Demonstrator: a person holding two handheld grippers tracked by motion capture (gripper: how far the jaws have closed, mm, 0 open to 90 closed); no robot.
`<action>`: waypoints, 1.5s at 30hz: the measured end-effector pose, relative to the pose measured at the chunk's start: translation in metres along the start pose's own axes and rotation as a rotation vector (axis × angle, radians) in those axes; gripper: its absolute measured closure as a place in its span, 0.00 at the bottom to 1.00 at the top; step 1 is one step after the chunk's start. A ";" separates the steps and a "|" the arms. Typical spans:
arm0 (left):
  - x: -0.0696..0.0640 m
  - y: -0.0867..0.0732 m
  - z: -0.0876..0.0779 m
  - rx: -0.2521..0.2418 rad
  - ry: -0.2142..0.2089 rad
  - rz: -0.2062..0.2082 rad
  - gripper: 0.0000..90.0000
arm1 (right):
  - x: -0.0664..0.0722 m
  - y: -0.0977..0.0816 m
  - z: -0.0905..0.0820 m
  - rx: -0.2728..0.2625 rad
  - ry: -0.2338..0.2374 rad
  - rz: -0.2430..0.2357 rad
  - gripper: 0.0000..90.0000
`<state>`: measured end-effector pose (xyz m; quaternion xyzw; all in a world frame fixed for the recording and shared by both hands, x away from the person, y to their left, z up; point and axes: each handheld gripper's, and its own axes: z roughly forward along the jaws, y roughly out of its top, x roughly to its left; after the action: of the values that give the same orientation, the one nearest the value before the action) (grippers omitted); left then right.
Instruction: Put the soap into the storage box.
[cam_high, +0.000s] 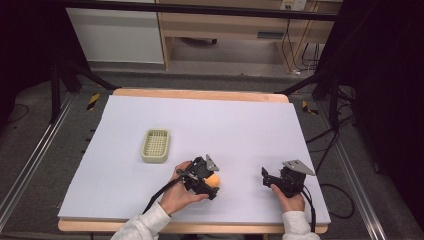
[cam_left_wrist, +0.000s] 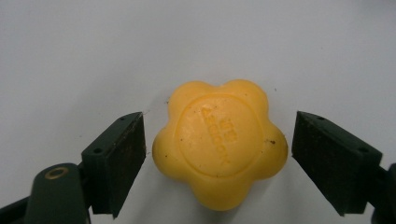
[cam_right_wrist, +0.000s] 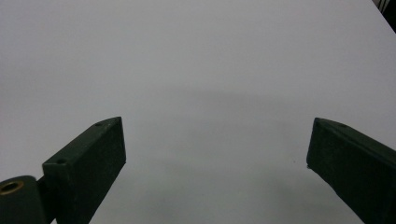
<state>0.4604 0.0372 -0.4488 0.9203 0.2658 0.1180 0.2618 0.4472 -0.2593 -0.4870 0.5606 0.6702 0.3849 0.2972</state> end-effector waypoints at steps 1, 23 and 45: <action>0.000 0.000 0.001 0.004 0.002 0.002 0.20 | 0.000 0.000 0.000 0.003 0.002 0.001 0.06; 0.002 -0.002 0.013 0.059 -0.014 -0.023 0.27 | 0.000 0.000 0.000 0.004 0.002 0.000 0.06; 0.001 -0.002 0.014 0.061 -0.004 -0.035 0.27 | 0.000 0.000 0.000 0.005 0.000 0.000 0.06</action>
<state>0.4652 0.0332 -0.4616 0.9233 0.2846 0.1033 0.2362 0.4473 -0.2589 -0.4870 0.5612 0.6712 0.3834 0.2959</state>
